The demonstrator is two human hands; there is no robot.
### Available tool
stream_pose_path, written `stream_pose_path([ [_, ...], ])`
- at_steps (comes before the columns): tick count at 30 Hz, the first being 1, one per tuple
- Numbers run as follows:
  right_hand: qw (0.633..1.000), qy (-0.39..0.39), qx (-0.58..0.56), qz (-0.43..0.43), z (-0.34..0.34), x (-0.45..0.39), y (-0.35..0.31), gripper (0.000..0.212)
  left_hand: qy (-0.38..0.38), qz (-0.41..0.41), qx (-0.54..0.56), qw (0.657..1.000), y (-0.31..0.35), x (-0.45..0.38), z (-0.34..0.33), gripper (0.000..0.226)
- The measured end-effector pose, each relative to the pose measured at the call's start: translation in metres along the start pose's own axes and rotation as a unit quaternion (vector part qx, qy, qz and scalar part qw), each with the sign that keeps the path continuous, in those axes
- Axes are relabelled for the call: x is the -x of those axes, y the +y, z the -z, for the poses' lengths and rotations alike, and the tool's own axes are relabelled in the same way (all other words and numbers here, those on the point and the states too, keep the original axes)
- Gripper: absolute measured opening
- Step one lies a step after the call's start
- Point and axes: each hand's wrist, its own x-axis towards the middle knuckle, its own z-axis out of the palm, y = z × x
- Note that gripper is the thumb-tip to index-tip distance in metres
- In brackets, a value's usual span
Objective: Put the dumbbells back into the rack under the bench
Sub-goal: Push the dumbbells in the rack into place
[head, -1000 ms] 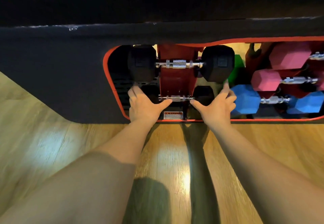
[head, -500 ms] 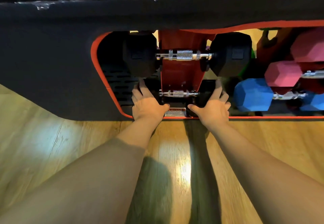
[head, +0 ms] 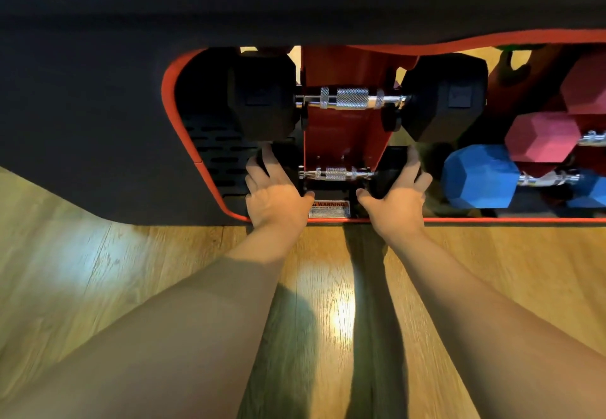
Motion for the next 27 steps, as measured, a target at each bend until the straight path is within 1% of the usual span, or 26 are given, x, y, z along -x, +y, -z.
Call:
stream_pose_path([
  [13,0.999,0.011,0.021,0.021,0.003,-0.003,0.005,0.115,0.018,-0.025,0.010,0.999,0.004,0.004,-0.005,0.104],
  [16,0.999,0.009,0.027,0.015,0.003,-0.003,0.005,0.115,0.014,-0.026,0.008,1.000,0.002,0.002,-0.005,0.103],
  [21,1.000,0.014,0.026,-0.004,-0.006,-0.002,0.003,0.108,0.012,-0.015,0.007,1.000,-0.004,-0.005,-0.003,0.110],
  [27,0.999,0.003,0.038,-0.008,-0.008,-0.005,0.005,0.109,0.012,-0.007,0.014,1.000,-0.001,-0.006,-0.004,0.109],
])
